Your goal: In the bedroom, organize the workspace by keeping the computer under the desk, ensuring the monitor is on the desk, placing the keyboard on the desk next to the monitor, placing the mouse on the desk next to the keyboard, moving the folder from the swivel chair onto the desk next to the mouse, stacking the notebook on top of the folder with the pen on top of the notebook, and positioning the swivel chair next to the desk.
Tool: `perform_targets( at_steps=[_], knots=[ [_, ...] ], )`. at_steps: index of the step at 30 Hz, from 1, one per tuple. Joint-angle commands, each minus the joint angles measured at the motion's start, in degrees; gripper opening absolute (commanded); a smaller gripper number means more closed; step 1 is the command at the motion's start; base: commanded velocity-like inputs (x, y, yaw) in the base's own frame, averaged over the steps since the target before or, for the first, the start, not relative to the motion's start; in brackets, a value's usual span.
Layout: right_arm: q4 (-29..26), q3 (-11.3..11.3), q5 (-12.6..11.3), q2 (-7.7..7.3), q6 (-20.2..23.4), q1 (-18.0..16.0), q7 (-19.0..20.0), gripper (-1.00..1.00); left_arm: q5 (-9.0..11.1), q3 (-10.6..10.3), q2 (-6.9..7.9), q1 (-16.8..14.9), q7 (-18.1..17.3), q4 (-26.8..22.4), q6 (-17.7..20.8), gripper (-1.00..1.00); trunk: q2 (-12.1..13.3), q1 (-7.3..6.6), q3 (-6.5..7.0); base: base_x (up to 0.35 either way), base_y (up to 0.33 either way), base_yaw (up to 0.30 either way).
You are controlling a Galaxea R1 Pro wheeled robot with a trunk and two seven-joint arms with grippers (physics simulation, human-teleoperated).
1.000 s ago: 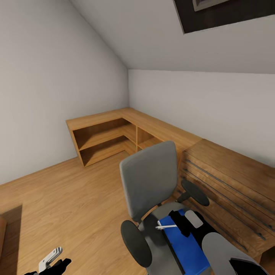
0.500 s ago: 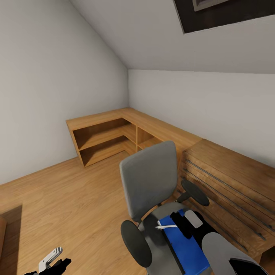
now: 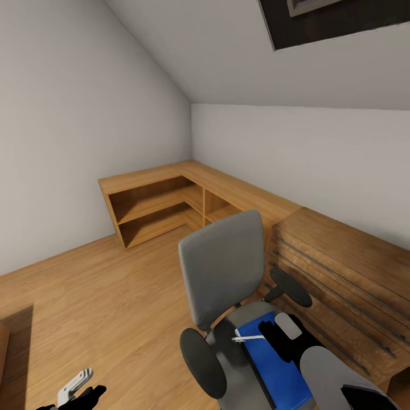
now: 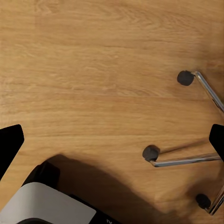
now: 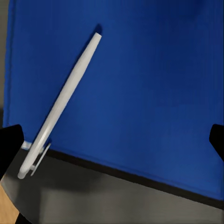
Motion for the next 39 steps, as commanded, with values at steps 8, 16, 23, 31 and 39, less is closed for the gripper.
perform_targets(
  at_steps=[8, 16, 23, 31, 39],
  knots=[
    [-0.16, -0.1, -0.3, 0.13, -2.73, -0.01, -3.65, 1.0, 0.23, 0.14, -0.08, -0.03, -0.07, -0.04, 0.36, 1.0, -0.04, 0.0, -0.06, 0.0, 0.0, 0.0],
    [-0.22, -0.12, -0.34, 0.08, -3.27, -0.01, -4.33, 1.0, 0.23, 0.13, -0.08, -0.03, -0.07, 0.0, 0.36, 1.0, -0.04, 0.0, -0.06, 0.0, 0.0, 0.0],
    [-0.25, -0.14, -0.35, 0.01, -3.32, -0.01, -4.39, 1.0, 0.23, 0.11, -0.09, -0.03, -0.07, 0.01, 0.36, 1.0, -0.04, 0.0, -0.06, 0.0, 0.0, 0.0],
    [-0.25, -0.17, -0.35, -0.19, -3.27, -0.01, -4.47, 1.0, 0.23, 0.1, -0.09, -0.03, -0.07, 0.01, 0.36, 1.0, -0.04, 0.0, -0.06, 0.0, 0.0, 0.0],
    [-0.27, -0.15, -0.38, -0.26, -3.2, -0.01, -4.48, 1.0, 0.23, 0.1, -0.09, -0.03, -0.07, 0.01, 0.36, 1.0, -0.04, 0.0, -0.06, 0.0, 0.0, 0.0]
  ],
)
